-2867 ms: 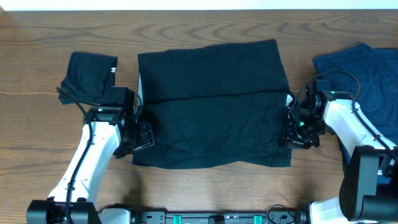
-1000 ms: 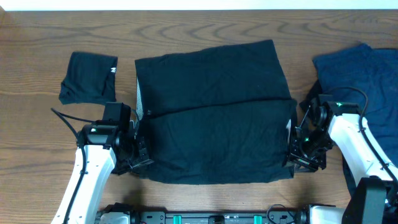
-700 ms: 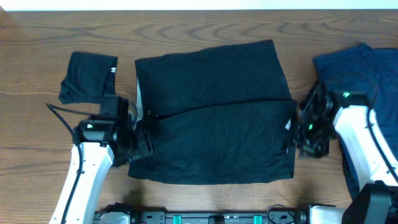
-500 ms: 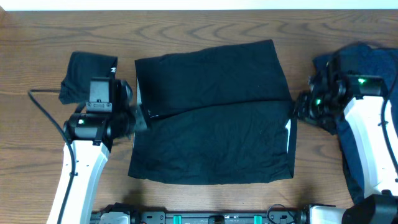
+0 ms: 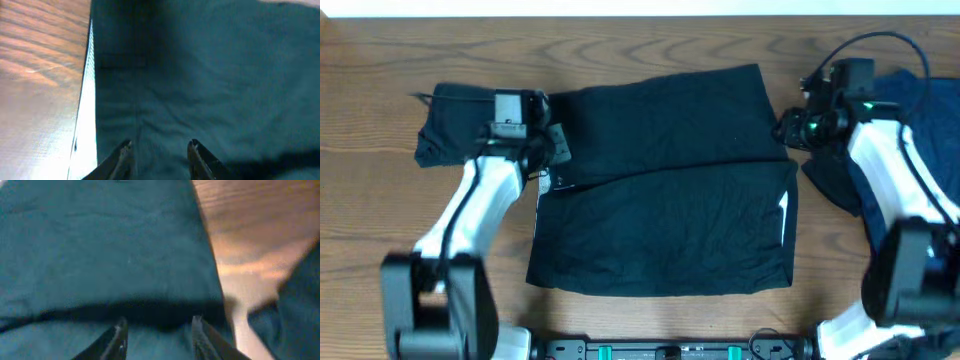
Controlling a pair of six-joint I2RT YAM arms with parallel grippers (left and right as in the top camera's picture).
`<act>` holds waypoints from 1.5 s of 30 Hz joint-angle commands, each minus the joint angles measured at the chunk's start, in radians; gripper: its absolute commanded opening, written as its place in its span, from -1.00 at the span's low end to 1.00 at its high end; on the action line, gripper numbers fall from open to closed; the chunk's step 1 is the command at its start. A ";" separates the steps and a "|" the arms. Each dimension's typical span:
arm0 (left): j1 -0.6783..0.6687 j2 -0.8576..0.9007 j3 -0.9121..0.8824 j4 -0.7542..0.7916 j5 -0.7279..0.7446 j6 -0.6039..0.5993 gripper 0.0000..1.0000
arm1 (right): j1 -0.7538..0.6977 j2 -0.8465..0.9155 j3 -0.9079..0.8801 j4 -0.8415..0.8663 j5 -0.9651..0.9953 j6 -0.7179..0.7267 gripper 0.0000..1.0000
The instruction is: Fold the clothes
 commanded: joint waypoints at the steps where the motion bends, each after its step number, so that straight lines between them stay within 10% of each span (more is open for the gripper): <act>1: 0.009 0.086 0.067 0.031 -0.012 0.027 -0.25 | -0.004 0.097 0.011 0.054 -0.006 -0.073 -0.16; 34: 0.072 0.457 0.126 0.493 -0.012 0.092 -0.29 | 0.073 0.325 0.011 0.262 0.010 -0.180 -0.07; 45: 0.077 0.261 0.193 0.332 -0.012 0.130 -0.24 | 0.070 0.323 0.023 0.313 0.024 -0.181 0.21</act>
